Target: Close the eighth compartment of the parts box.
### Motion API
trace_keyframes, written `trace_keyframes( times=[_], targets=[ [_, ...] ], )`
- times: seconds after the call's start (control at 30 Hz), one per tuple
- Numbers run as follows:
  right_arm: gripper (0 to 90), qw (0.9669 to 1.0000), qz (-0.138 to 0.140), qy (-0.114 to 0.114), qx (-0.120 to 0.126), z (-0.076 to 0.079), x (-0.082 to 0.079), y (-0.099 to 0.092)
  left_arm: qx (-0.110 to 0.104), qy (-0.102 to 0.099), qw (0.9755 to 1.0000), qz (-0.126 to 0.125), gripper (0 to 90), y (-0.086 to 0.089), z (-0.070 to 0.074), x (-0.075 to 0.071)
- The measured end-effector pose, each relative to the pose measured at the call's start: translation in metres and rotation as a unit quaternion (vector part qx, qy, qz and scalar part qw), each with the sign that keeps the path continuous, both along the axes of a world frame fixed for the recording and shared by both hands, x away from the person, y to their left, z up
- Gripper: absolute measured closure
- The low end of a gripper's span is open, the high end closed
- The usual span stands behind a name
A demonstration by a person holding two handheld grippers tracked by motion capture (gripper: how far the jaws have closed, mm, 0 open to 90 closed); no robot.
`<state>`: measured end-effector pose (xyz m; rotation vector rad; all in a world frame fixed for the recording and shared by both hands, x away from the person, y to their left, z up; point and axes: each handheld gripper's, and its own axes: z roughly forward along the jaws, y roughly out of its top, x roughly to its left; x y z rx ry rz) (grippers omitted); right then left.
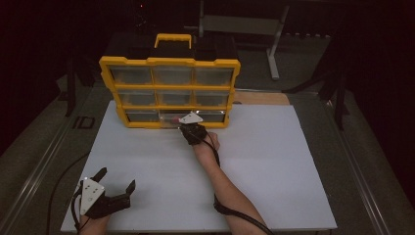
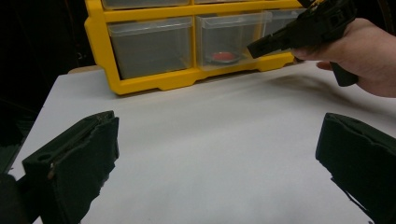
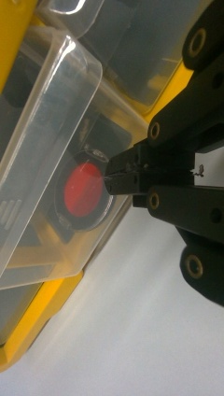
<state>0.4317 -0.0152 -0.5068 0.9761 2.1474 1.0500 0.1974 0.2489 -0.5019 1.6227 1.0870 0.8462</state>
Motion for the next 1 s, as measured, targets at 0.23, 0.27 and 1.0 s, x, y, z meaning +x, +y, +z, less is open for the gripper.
trace_keyframes(
  times=[0.23,0.27,1.0],
  targets=[
    [90.0,1.0000,-0.004,0.001,0.000,0.000,0.005,0.001,0.000,0.000,1.0000,0.001,0.0,0.000,0.000,0.000],
    [90.0,1.0000,-0.004,0.001,0.000,-0.001,0.006,0.001,0.000,0.000,1.0000,0.001,0.0,0.000,0.000,0.000],
    [90.0,0.9999,-0.013,0.007,-0.003,0.000,0.022,0.004,-0.006,0.000,1.0000,-0.001,0.0,0.002,0.000,0.000]
  ],
)
